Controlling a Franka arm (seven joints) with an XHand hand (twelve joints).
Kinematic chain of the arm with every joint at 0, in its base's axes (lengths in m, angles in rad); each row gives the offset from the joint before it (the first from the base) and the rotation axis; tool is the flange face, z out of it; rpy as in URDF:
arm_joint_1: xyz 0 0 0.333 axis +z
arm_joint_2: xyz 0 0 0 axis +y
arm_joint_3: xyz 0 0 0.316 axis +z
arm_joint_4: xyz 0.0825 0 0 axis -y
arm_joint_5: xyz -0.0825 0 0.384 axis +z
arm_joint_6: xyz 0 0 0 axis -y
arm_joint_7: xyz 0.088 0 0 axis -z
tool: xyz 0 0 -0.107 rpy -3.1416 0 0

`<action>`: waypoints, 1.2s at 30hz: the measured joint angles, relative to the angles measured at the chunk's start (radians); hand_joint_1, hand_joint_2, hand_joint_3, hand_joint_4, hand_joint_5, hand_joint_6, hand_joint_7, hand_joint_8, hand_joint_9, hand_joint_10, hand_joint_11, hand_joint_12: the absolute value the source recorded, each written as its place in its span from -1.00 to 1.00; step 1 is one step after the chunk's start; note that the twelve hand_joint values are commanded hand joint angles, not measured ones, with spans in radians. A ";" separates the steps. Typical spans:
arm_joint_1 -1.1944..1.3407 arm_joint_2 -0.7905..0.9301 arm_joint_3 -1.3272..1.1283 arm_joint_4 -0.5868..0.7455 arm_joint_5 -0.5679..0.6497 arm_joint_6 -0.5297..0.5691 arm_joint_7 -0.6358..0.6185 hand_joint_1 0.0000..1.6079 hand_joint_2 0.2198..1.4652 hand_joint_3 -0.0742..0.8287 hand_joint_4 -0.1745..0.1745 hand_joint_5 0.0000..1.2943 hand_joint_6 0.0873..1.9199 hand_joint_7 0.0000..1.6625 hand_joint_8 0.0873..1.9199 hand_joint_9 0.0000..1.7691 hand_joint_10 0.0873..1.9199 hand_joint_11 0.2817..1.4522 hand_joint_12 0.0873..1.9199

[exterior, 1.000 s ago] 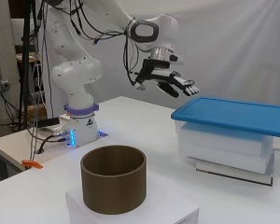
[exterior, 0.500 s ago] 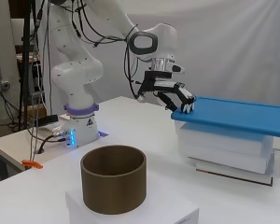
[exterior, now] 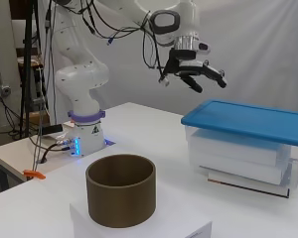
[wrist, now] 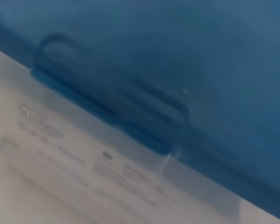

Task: Teleoperate dual arm-hand system to remove items from a box

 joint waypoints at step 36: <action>0.038 0.118 0.092 -0.015 -0.266 0.032 0.217 -0.87 0.31 -0.86 -0.32 -0.82 -0.69 -0.71 -0.68 -0.60 -0.65 -0.70 -0.76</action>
